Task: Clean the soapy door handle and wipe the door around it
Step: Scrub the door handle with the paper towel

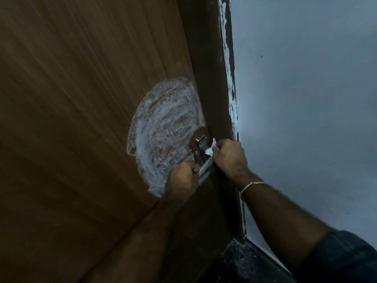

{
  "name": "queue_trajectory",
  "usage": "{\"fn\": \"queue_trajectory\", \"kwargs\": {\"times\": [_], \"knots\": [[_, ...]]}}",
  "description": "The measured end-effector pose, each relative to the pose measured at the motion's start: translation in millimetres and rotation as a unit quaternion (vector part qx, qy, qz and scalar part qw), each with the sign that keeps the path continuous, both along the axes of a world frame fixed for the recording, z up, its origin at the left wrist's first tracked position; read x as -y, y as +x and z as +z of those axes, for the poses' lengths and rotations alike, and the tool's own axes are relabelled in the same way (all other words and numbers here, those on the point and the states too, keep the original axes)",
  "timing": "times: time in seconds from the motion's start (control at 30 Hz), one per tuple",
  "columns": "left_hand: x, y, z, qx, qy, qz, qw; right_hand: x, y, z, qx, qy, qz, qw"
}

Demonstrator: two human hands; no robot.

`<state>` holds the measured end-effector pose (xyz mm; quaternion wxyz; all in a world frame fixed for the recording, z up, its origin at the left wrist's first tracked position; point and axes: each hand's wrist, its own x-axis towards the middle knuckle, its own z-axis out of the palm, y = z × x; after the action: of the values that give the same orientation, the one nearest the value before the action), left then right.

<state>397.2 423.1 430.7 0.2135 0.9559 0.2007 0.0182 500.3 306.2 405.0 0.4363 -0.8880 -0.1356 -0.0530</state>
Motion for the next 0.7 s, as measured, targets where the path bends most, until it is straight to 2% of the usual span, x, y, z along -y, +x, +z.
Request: {"fn": "queue_trajectory", "kwargs": {"times": [0.13,0.2,0.37,0.4,0.47,0.53,0.7], "knots": [[1.6,-0.4,0.3,0.004,0.004,-0.001,1.0,-6.3,2.4,7.7,0.136,-0.029,-0.038,0.99],[0.7,-0.1,0.1,0.005,0.013,-0.002,1.0,-10.5,1.9,4.9,0.184,-0.054,-0.023,0.981],[-0.7,0.8,-3.6,0.03,0.037,-0.014,0.999,-24.0,-22.0,-24.2,0.16,-0.051,0.14,0.976],[-0.9,0.9,-4.6,0.031,0.037,-0.019,0.999,-24.3,-20.4,-22.8,0.152,-0.012,0.13,0.98],[-3.4,2.2,-6.1,0.018,0.027,-0.015,0.999,-25.1,-11.8,-10.9,0.127,0.101,0.046,0.986],[-6.9,3.2,-8.6,0.022,0.022,-0.006,1.0,-28.0,-8.1,2.4,0.145,0.157,0.002,0.977],[-9.6,3.1,-12.4,0.009,0.005,-0.009,1.0,-13.8,-0.3,7.3,0.248,0.112,-0.007,0.962]]}}
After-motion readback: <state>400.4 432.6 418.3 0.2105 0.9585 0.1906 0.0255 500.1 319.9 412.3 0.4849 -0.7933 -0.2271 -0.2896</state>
